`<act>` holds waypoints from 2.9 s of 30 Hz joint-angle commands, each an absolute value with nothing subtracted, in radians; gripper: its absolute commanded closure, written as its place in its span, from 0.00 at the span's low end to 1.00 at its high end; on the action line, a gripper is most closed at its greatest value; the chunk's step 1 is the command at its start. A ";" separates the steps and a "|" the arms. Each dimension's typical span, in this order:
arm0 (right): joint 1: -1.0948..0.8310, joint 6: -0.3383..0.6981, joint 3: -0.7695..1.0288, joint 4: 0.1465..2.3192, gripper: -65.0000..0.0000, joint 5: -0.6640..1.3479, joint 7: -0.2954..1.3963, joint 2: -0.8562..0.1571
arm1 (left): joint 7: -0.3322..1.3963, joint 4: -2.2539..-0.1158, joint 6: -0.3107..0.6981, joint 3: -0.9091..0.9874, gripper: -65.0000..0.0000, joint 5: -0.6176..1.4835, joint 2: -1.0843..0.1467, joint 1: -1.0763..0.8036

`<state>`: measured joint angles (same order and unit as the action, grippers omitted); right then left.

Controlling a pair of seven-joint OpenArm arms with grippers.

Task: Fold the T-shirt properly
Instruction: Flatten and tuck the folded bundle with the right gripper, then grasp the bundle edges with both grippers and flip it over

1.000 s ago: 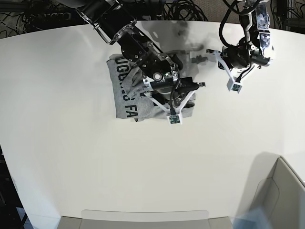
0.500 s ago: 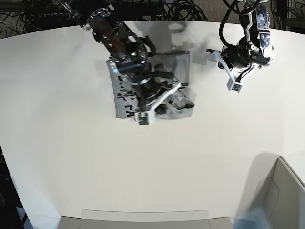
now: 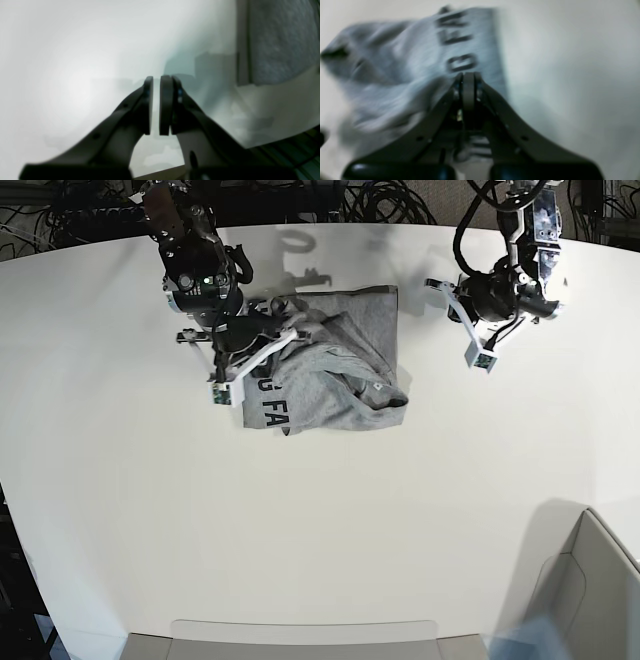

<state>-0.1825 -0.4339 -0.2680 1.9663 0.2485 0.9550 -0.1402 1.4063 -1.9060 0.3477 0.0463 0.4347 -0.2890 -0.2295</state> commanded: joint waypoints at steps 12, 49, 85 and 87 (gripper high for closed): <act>-0.045 -0.214 -0.768 1.882 1.00 0.303 0.935 -0.113 | 1.396 -1.920 0.344 0.051 0.93 0.440 -0.294 -0.225; -0.145 -0.094 -0.225 1.785 1.00 0.308 0.934 -0.246 | 0.868 -1.871 0.340 -0.242 1.00 0.438 -0.249 -0.177; 0.064 -0.013 -0.312 1.523 1.00 0.194 0.934 -0.240 | 0.869 -1.581 0.254 -0.318 1.00 0.438 -0.337 -0.134; 0.021 -0.013 -0.317 1.552 1.00 0.166 0.935 -0.236 | 0.874 -1.540 0.254 -0.294 1.00 0.438 -0.337 -0.084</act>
<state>0.0292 -0.0292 -0.3126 1.5497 0.1436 0.8936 -0.2344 0.8261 -1.5475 0.3027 -0.3008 0.5102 -0.3222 -0.0914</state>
